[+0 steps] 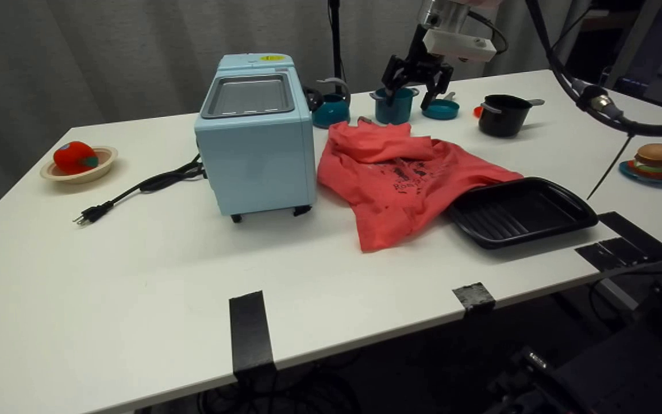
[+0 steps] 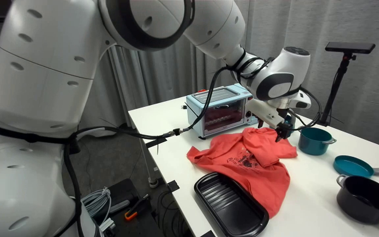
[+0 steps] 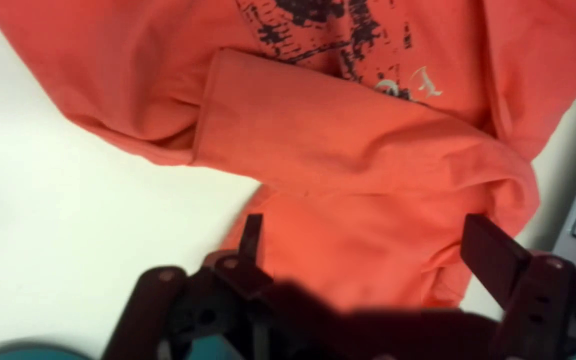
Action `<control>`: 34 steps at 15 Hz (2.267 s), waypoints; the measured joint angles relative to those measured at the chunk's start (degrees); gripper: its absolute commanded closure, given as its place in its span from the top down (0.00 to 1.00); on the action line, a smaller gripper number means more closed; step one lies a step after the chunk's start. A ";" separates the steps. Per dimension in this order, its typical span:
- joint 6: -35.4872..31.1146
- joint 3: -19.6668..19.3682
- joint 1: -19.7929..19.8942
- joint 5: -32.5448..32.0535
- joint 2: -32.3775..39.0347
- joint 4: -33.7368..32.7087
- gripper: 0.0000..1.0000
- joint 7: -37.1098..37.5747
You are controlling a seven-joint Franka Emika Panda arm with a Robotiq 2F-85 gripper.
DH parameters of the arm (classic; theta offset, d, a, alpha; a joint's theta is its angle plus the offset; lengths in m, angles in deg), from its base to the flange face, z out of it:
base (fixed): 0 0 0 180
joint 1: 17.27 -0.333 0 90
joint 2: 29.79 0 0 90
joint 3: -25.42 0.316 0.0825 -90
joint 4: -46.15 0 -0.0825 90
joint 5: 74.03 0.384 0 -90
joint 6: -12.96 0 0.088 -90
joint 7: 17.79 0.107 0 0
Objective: Unfold the sweatshirt on the table
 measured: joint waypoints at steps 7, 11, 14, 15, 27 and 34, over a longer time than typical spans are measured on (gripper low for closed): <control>0.31 -3.02 0.32 -4.00 7.98 -6.86 1.00 8.92; 4.55 -3.23 0.35 -4.14 11.14 -9.90 1.00 11.61; 9.44 -3.23 0.35 -4.14 12.63 -11.83 1.00 12.83; 10.78 -3.21 0.35 -4.14 12.95 -12.37 1.00 13.03; 14.93 -1.03 0.04 -4.14 15.62 -16.78 0.35 13.14; 15.18 -0.34 -0.08 -4.14 16.75 -18.26 0.00 13.14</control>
